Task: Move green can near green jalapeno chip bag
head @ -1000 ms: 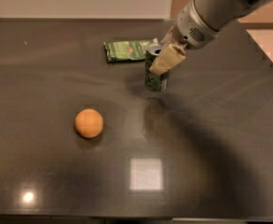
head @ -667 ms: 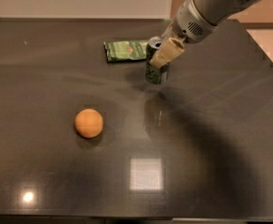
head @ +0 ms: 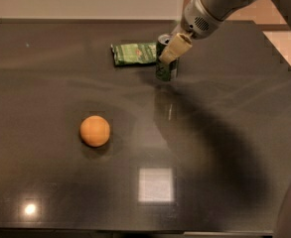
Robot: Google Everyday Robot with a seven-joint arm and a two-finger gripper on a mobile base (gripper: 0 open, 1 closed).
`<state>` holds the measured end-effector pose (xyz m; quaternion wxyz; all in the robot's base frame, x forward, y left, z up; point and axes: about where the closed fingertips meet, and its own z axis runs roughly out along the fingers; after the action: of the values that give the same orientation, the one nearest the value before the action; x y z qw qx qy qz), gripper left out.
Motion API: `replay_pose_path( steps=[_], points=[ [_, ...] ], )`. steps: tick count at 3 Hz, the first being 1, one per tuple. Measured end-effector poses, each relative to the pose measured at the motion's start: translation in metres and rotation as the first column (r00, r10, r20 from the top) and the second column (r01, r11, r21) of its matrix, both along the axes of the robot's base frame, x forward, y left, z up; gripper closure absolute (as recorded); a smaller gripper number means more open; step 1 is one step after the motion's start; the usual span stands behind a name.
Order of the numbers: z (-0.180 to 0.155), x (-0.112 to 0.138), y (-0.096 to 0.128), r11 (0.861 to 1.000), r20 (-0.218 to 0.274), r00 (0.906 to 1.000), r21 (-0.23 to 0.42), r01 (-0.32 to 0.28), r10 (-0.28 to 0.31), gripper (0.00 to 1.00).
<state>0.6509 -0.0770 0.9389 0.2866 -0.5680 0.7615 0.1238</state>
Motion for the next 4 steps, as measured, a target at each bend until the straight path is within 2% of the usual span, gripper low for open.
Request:
replay_pose_path(
  steps=[1,2,4],
  points=[
    [-0.007,0.023,0.0,1.0,-0.01,0.9999,0.01,0.01,-0.01,1.0],
    [-0.013,0.037,0.002,1.0,-0.009,0.9999,0.023,0.01,-0.009,0.85],
    [-0.027,0.058,0.0,0.999,-0.019,0.9997,0.028,0.018,-0.017,0.38]
  ],
)
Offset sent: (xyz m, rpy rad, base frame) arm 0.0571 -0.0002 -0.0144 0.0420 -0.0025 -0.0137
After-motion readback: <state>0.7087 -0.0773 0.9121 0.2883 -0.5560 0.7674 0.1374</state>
